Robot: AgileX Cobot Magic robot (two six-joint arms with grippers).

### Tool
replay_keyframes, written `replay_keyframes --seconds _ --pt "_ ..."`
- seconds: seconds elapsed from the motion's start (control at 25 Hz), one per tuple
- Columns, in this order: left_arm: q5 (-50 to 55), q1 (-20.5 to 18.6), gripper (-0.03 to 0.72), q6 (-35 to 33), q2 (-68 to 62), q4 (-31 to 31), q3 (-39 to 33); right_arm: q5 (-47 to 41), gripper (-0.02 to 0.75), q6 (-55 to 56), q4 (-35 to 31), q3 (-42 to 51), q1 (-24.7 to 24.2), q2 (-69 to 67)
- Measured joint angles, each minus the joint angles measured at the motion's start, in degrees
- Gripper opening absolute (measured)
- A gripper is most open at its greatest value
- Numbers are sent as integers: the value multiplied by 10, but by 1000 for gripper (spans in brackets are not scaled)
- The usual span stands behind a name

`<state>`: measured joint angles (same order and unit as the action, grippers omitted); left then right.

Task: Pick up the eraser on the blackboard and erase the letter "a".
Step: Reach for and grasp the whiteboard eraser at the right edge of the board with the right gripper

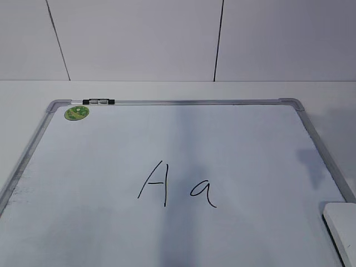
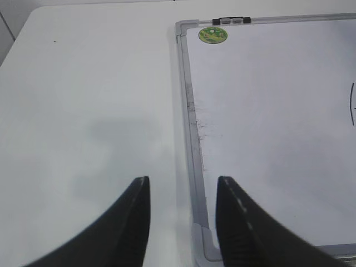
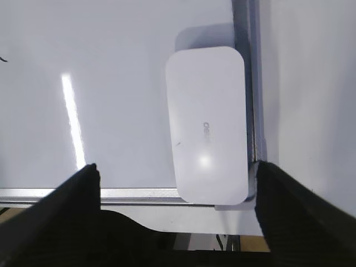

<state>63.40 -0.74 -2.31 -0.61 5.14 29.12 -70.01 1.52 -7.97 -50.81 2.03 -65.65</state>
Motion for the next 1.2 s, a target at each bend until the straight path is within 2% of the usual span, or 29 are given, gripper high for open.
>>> replay_keyframes --seconds 0.2,0.72,1.04,1.2 --pt "0 0 304 0 0 10 0 0 668 2 -2 -30 0 -21" --pt "0 7 305 0 0 17 0 -1 636 5 -5 -32 12 -49" --pt "0 10 305 0 0 17 0 -1 636 8 18 -33 14 -84" --pt "0 10 305 0 0 17 0 -1 636 8 45 -33 40 -110"
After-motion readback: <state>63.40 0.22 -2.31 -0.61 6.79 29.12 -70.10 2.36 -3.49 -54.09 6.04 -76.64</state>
